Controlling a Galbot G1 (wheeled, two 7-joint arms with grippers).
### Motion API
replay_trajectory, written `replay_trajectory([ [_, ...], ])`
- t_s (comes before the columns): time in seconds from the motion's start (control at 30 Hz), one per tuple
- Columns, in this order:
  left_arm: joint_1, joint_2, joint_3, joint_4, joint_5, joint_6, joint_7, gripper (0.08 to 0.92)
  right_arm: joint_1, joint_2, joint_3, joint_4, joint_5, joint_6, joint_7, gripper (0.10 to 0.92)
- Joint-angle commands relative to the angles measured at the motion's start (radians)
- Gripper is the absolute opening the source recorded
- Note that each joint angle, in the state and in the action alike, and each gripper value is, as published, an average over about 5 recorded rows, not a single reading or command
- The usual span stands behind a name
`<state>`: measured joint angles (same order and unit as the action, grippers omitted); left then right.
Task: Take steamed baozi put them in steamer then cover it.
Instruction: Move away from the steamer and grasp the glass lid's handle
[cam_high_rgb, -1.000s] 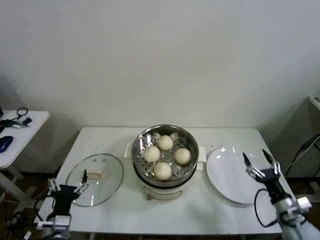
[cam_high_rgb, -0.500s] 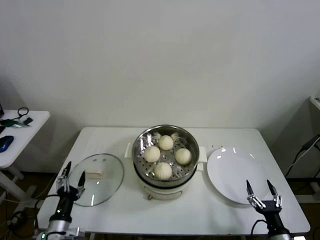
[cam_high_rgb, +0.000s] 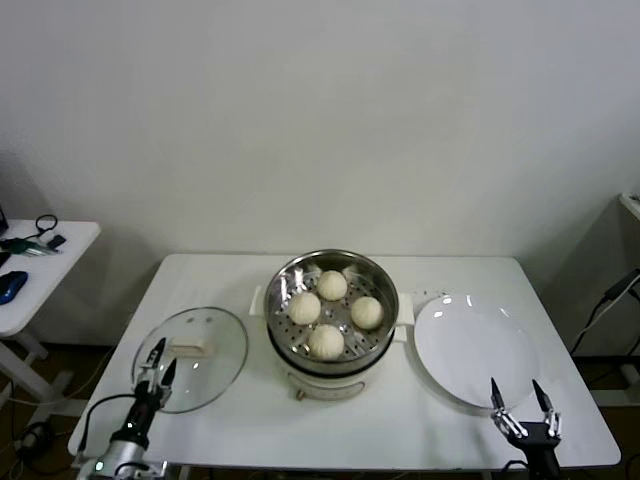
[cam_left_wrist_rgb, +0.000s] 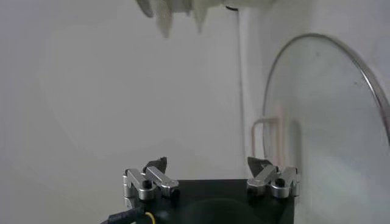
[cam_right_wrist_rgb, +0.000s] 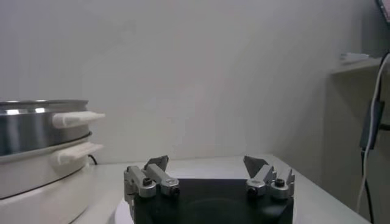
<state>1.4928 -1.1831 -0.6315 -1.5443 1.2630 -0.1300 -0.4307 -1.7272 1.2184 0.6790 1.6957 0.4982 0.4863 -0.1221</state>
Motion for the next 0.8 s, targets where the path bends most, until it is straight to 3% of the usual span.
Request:
replay_trajectory([
  [0.03,-0.044,0.005,0.002,0.102,0.082,-0.025,-0.019,0.823,-0.018,0.030,0.000,-0.004,-0.028,0.015,0.001,0.823],
  [0.67,-0.193,-0.021,0.034,0.152,0.008,0.028,0.064,0.820,-0.026,0.054,0.004,-0.003,-0.055,0.037,0.003,0.823],
  [0.8,-0.203,-0.026,0.036,0.172,0.007,0.031,0.064,0.749,-0.025,0.056,0.001,-0.004,-0.059,0.038,0.004,0.823],
])
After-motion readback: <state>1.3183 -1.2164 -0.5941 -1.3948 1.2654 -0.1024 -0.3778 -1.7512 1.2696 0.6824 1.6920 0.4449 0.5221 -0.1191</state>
